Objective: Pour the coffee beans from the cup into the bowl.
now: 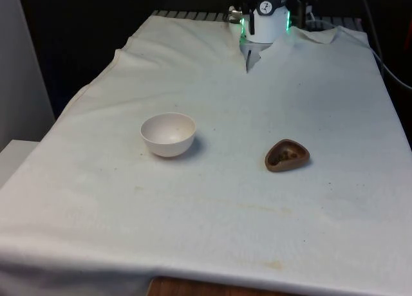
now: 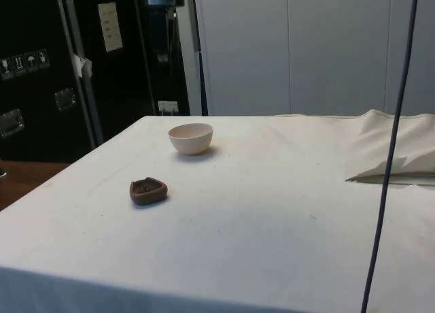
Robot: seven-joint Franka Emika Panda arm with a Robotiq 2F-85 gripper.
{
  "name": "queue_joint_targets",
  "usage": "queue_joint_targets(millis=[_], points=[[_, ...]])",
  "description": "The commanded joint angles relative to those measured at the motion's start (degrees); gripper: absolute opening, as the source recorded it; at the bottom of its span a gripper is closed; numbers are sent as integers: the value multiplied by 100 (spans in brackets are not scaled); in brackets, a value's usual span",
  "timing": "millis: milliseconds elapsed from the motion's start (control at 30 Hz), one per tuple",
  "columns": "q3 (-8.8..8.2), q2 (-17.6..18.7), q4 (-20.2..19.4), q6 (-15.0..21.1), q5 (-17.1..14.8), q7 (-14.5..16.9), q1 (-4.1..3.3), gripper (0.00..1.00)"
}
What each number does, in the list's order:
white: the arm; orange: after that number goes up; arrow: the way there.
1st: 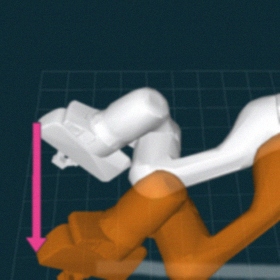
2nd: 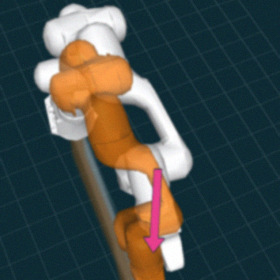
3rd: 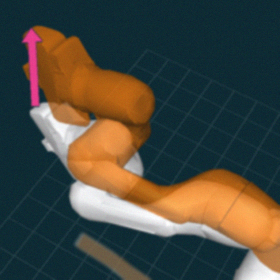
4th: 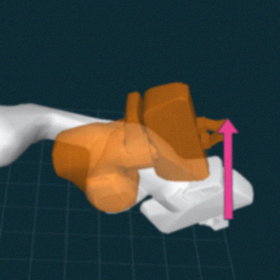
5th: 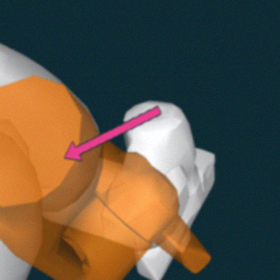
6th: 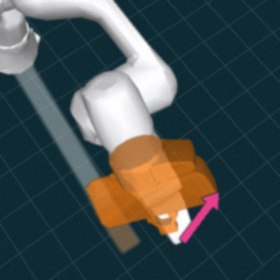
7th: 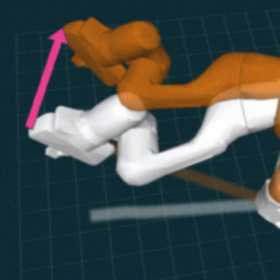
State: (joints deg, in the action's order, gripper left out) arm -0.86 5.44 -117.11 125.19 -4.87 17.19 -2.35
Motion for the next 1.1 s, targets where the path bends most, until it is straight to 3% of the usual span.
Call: queue_joint_targets(millis=[0,133,667,767,800,1067], points=[[23,23,-52,138,-69,92,-6,100],[40,74,-74,178,-57,155,0,100],[264,453,-384,1066,-212,716,-17,100],[350,584,-384,1261,-183,705,-23,100],[327,544,-384,1157,-160,699,-6,100],[487,854,-304,1570,57,458,-74,100]])
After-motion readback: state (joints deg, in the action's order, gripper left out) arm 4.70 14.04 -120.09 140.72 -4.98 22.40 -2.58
